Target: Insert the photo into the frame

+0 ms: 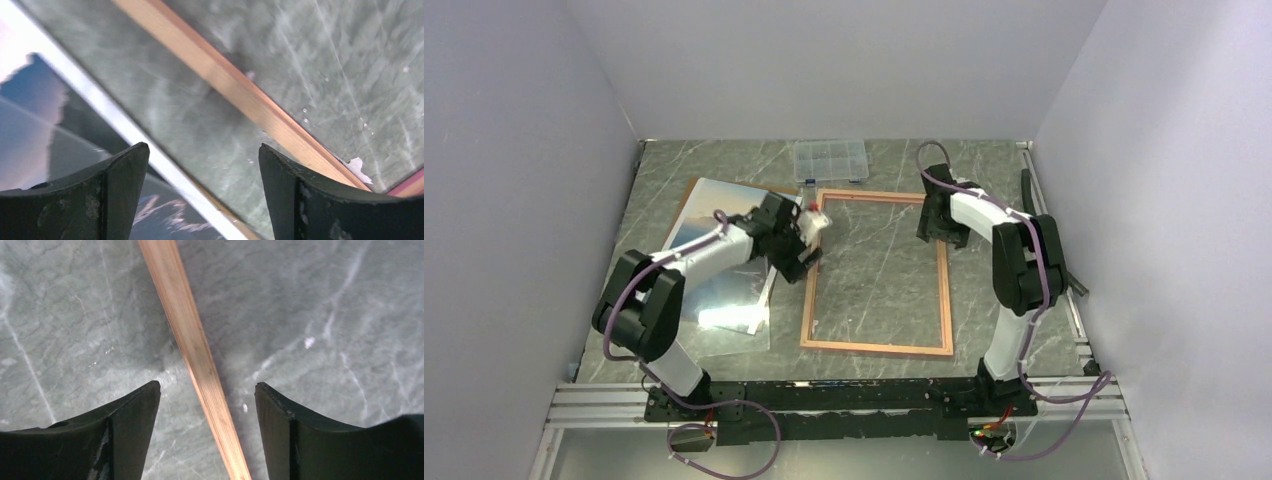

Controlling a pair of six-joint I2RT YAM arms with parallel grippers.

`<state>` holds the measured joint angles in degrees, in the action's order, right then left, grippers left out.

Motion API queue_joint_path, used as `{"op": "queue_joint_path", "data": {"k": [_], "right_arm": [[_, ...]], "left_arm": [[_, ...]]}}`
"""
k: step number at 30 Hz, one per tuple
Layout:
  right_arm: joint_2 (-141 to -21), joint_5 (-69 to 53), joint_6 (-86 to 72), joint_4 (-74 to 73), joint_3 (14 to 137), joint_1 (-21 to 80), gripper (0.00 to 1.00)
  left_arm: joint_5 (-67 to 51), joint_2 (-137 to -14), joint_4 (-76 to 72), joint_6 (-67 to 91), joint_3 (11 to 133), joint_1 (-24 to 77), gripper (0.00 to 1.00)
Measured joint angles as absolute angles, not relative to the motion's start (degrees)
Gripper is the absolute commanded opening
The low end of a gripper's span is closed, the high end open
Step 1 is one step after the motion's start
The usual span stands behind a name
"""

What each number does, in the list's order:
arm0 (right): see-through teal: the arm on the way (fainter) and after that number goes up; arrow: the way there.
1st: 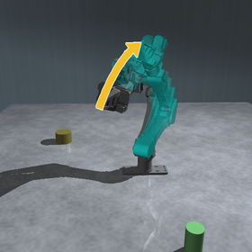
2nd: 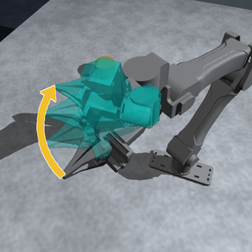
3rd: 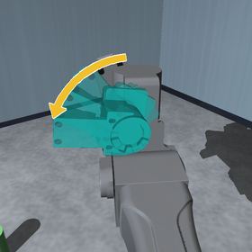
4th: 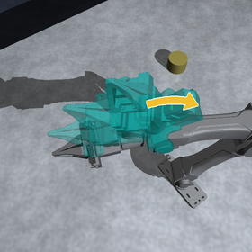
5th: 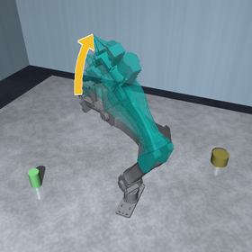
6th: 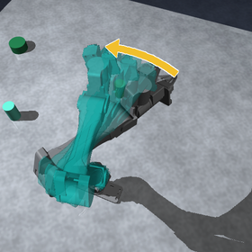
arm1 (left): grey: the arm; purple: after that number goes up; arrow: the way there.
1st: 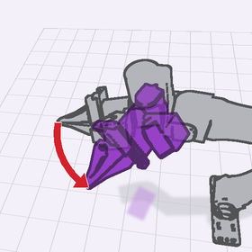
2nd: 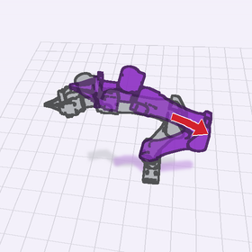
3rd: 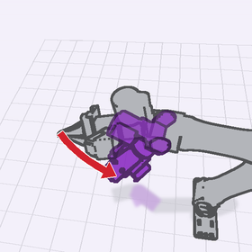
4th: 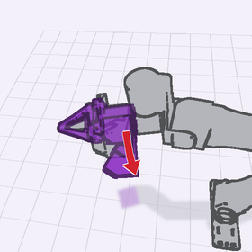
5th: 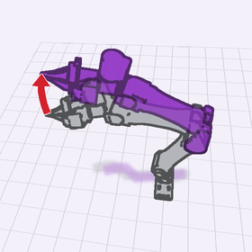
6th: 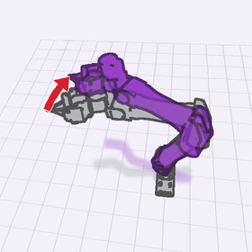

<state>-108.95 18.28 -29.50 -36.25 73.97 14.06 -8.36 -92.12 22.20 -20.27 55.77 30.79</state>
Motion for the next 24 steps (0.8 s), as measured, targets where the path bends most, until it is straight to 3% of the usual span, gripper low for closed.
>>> {"op": "queue_joint_path", "data": {"k": [6, 10, 16, 24], "right_arm": [[-97.7, 20.6, -33.3, -37.6, 72.7, 15.8, 0.99], [-93.1, 20.9, -35.3, -37.9, 77.2, 24.4, 1.00], [-102.8, 14.9, -36.9, -35.9, 92.3, 42.8, 0.99], [-122.0, 1.7, -37.8, -35.5, 107.9, 50.3, 0.96]], "left_arm": [[-16.6, -92.7, 33.3, -19.2, 73.3, 16.6, 0.94], [-18.1, -92.2, 39.0, -19.4, 82.3, 6.2, 0.94], [-16.2, -97.6, 45.8, -20.7, 92.4, -11.3, 0.94], [0.6, -102.6, 42.3, -25.6, 82.1, -25.6, 0.89]]}}
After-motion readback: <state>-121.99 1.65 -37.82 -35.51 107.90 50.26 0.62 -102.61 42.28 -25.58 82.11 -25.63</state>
